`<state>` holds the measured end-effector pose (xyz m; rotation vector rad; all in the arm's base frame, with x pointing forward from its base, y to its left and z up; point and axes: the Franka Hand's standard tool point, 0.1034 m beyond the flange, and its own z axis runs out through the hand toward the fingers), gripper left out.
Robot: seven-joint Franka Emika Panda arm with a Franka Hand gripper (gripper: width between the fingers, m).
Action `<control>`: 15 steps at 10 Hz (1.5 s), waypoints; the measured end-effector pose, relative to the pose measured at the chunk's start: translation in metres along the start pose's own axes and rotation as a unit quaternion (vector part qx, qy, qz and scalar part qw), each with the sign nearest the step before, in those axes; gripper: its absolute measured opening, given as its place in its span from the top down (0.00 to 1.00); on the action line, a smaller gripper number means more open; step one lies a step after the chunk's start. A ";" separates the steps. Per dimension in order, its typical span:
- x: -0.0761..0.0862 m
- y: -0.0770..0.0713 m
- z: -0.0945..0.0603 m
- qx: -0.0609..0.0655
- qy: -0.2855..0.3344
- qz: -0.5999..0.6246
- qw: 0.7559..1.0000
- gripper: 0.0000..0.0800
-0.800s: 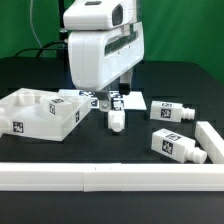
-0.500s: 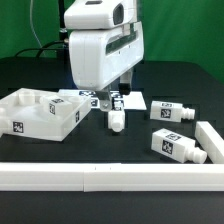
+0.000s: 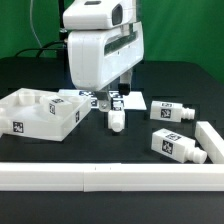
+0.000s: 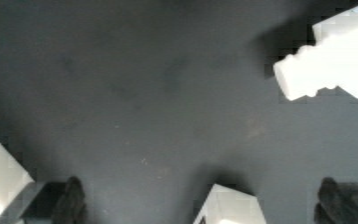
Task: Assemble one leg
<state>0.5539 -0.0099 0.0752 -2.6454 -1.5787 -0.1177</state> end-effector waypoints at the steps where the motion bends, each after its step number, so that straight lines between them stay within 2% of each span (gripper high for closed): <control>1: 0.008 0.001 0.004 0.001 0.001 0.013 1.000 0.19; 3: 0.033 0.004 0.016 0.003 0.006 0.050 0.999 0.19; 5: 0.070 0.000 0.030 0.006 0.012 0.080 0.997 0.19; 7: 0.086 -0.010 0.048 0.008 0.012 0.085 0.996 0.19; 8: 0.086 -0.012 0.055 0.008 0.013 0.085 0.996 0.19; 10: 0.074 -0.011 0.070 0.010 0.010 0.096 0.995 0.19; 13: 0.075 -0.013 0.072 0.012 0.009 0.100 0.995 0.22; 14: 0.075 -0.013 0.072 0.012 0.009 0.100 0.995 0.49; 15: 0.075 -0.013 0.072 0.012 0.009 0.100 0.995 0.49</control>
Offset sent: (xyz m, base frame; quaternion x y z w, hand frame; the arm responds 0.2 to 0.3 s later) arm 0.0373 0.0544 -0.0179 -0.0060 0.0130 0.0752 0.9971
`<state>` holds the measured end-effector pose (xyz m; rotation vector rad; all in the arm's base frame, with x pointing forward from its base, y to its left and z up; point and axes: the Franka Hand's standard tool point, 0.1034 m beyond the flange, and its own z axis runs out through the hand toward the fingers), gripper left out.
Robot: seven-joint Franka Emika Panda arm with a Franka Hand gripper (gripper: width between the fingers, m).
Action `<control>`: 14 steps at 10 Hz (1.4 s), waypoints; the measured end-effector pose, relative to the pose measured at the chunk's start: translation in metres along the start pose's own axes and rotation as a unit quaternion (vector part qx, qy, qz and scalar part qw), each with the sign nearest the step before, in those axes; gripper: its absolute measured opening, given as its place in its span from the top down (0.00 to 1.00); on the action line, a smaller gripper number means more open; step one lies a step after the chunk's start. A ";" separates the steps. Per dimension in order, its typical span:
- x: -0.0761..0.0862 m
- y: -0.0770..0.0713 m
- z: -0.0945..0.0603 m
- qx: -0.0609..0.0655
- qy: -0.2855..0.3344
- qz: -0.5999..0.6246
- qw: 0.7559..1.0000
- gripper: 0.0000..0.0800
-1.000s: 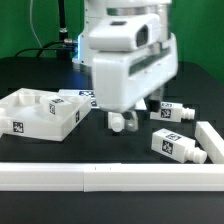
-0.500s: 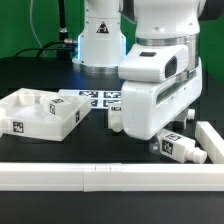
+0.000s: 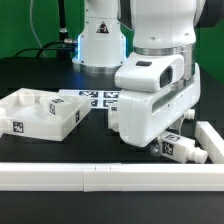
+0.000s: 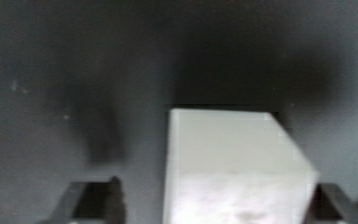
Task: Assemble one leg
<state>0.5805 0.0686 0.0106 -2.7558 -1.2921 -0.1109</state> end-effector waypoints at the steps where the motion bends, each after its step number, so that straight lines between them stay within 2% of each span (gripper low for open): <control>1: 0.000 0.000 0.000 0.000 0.000 0.000 1.000 0.64; 4: 0.000 -0.001 -0.001 0.001 -0.001 0.003 1.000 0.64; 5: -0.005 -0.009 -0.013 0.009 -0.010 0.013 1.000 0.64; 6: -0.007 -0.017 -0.028 0.011 -0.014 0.012 1.000 0.64; 8: -0.015 -0.048 -0.060 0.002 -0.013 0.002 1.000 0.64; 9: -0.019 -0.054 -0.066 -0.002 -0.012 0.014 1.000 0.64; 10: -0.020 -0.055 -0.068 -0.010 -0.005 0.028 1.000 0.64; 14: -0.023 -0.056 -0.064 -0.011 -0.007 0.011 1.000 0.64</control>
Offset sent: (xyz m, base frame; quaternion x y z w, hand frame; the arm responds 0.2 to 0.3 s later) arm 0.0000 0.0000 0.0000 0.0000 0.0000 0.0000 1.0000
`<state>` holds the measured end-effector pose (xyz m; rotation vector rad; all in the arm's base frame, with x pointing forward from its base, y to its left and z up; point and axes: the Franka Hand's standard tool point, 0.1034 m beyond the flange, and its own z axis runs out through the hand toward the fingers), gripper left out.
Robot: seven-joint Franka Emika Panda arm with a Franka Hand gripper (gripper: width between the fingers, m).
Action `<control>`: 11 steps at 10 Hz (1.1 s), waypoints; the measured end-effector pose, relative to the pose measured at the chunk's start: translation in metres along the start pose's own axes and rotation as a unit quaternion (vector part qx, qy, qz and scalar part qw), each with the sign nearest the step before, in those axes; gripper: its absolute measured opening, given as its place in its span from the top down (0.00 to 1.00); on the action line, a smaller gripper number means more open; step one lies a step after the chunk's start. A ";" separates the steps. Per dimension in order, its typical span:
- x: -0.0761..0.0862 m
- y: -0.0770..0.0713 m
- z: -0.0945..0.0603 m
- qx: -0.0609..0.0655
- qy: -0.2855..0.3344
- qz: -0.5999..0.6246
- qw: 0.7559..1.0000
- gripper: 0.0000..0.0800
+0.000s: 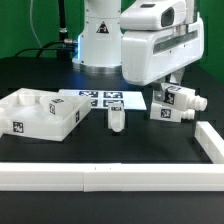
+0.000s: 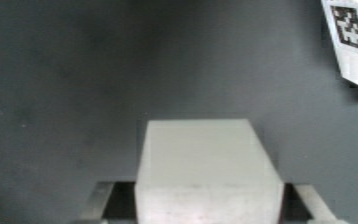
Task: Assemble one leg
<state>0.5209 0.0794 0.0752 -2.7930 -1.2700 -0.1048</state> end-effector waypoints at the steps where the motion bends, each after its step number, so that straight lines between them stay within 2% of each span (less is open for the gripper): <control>1: -0.008 -0.007 0.005 -0.001 -0.003 -0.028 1.000 0.64; 2: -0.017 -0.013 0.002 -0.001 -0.009 -0.056 0.998 0.64; 4: -0.051 -0.029 -0.006 0.002 -0.020 -0.155 0.988 0.64; 5: -0.066 -0.025 -0.007 0.007 -0.021 -0.219 0.976 0.64; 6: -0.074 -0.016 -0.008 0.013 -0.021 -0.229 0.973 0.64; 10: -0.075 -0.014 -0.007 0.012 -0.025 -0.223 0.974 0.64; 11: -0.075 -0.016 -0.007 0.018 -0.035 -0.283 0.958 0.64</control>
Offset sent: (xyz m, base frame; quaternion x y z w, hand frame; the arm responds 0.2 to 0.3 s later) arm -0.0734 -0.0109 0.0147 0.0111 0.0357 -0.2023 0.9786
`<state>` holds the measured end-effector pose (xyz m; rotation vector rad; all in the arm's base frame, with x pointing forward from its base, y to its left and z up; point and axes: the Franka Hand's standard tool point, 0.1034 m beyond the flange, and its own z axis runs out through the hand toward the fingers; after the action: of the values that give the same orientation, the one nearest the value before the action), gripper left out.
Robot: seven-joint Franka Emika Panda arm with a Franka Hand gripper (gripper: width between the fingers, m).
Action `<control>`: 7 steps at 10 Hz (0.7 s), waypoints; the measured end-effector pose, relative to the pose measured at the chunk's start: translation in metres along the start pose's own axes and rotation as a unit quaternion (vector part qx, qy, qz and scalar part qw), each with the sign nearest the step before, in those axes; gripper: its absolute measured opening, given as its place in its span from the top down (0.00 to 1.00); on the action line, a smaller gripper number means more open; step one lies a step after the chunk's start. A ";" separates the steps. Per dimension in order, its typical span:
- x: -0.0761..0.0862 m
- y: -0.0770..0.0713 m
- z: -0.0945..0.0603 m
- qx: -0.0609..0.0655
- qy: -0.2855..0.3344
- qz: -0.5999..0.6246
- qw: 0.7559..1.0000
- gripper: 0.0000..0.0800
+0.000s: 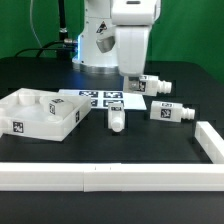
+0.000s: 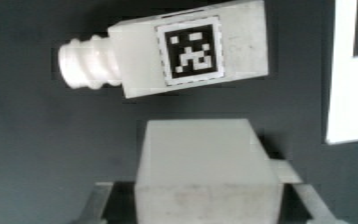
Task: Assemble one leg
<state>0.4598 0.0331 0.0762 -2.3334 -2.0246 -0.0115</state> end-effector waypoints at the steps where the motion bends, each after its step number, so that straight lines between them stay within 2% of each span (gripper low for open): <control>1: 0.001 -0.001 0.000 0.014 -0.004 -0.070 0.997 0.64; 2: 0.005 -0.003 0.000 0.018 -0.003 -0.084 0.996 0.64; 3: 0.004 -0.006 -0.003 0.016 0.000 -0.074 0.997 0.64; 7: 0.001 -0.006 -0.001 0.018 -0.002 -0.077 0.997 0.64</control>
Offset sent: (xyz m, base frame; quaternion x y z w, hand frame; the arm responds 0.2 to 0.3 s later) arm 0.0000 0.0000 0.0000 0.0000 0.0000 0.0000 1.0000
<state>0.4536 0.0351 0.0774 -2.1533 -2.1821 0.0224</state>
